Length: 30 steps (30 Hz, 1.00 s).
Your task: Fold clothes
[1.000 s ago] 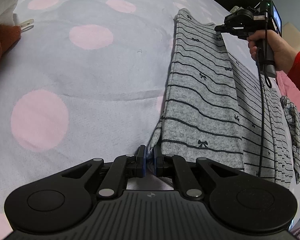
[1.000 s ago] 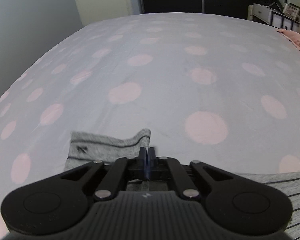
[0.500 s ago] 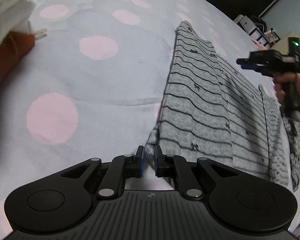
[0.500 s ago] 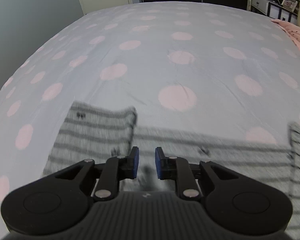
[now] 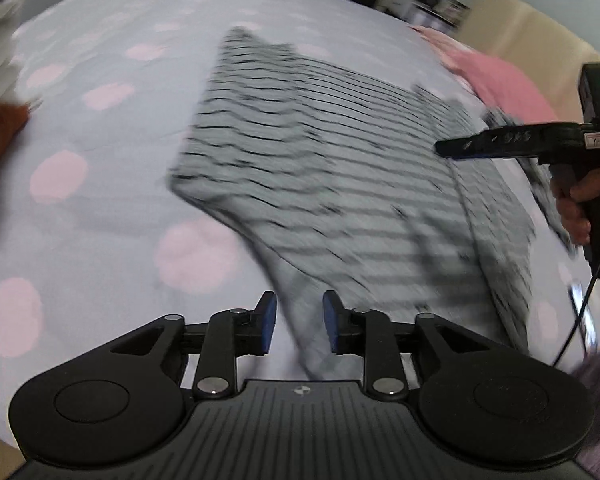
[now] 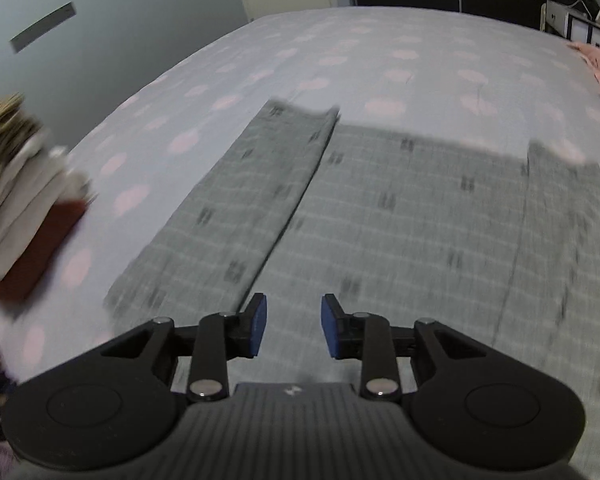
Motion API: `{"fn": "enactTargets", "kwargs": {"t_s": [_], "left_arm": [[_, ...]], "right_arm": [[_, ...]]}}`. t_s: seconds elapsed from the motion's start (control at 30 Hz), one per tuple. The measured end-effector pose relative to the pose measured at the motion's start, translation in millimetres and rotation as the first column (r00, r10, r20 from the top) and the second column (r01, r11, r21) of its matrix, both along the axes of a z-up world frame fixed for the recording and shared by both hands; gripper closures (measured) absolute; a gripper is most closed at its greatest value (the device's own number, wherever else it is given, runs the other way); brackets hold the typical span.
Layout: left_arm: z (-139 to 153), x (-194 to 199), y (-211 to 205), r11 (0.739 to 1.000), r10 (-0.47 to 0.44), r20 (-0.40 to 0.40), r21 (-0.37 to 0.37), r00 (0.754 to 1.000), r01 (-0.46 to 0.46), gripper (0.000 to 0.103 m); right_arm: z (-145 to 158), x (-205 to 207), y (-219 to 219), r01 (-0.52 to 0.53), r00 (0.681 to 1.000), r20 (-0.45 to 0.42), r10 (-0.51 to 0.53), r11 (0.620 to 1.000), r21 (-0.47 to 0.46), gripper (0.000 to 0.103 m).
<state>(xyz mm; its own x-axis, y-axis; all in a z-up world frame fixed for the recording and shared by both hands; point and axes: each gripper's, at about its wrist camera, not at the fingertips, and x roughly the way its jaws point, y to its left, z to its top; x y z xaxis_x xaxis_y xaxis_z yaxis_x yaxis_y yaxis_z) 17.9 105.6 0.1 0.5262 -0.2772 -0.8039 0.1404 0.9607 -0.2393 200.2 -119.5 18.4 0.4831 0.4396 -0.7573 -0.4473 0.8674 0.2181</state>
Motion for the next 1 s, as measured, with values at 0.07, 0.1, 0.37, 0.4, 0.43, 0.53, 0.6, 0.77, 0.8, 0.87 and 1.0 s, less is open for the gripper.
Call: {"fn": "enactTargets", "kwargs": {"t_s": [0.07, 0.1, 0.37, 0.4, 0.43, 0.53, 0.6, 0.77, 0.8, 0.87, 1.0], "left_arm": [[-2, -16, -23, 0.997, -0.055, 0.025, 0.051, 0.998, 0.054, 0.063], [-5, -22, -34, 0.994, -0.075, 0.036, 0.086, 0.997, 0.071, 0.061], [-44, -31, -80, 0.962, -0.105, 0.064, 0.259, 0.992, 0.085, 0.075], [-47, -32, -81, 0.956, -0.108, 0.062, 0.279, 0.992, 0.086, 0.081], [-49, -33, -81, 0.951, -0.111, 0.065, 0.296, 0.992, 0.087, 0.092], [-52, -41, -80, 0.939, -0.123, 0.091, 0.334, 0.988, 0.086, 0.1], [-47, -48, -80, 0.931, -0.13, 0.119, 0.355, 0.984, 0.08, 0.101], [-31, -70, -92, 0.884, -0.191, 0.174, 0.458, 0.966, 0.093, 0.101], [-30, -73, -95, 0.867, -0.204, 0.173, 0.489, 0.964, 0.095, 0.101], [-31, -75, -98, 0.851, -0.212, 0.166, 0.516, 0.963, 0.098, 0.101], [-33, -76, -100, 0.834, -0.221, 0.153, 0.541, 0.963, 0.106, 0.101]], "right_arm": [[-6, -44, -7, -0.012, 1.0, 0.011, 0.013, 1.0, -0.029, 0.07], [-8, -63, -10, -0.011, 1.0, 0.024, 0.012, 0.999, -0.039, 0.069], [-39, -178, -50, 0.144, 0.989, -0.04, -0.143, 0.989, 0.03, 0.059], [-44, -188, -52, 0.142, 0.989, -0.053, -0.14, 0.989, 0.032, 0.058], [-48, -195, -54, 0.139, 0.988, -0.067, -0.137, 0.99, 0.032, 0.058], [-55, -203, -56, 0.126, 0.99, -0.073, -0.124, 0.991, 0.032, 0.058], [-60, -203, -54, 0.094, 0.993, -0.072, -0.091, 0.995, 0.046, 0.063], [-75, -190, -37, 0.006, 0.997, -0.073, 0.004, 0.991, 0.136, 0.09], [-79, -184, -32, -0.001, 0.997, -0.076, 0.014, 0.986, 0.165, 0.091], [-86, -173, -20, -0.02, 0.996, -0.075, 0.038, 0.976, 0.219, 0.092], [-99, -153, 7, -0.053, 0.995, -0.073, 0.072, 0.971, 0.235, 0.093]]}}
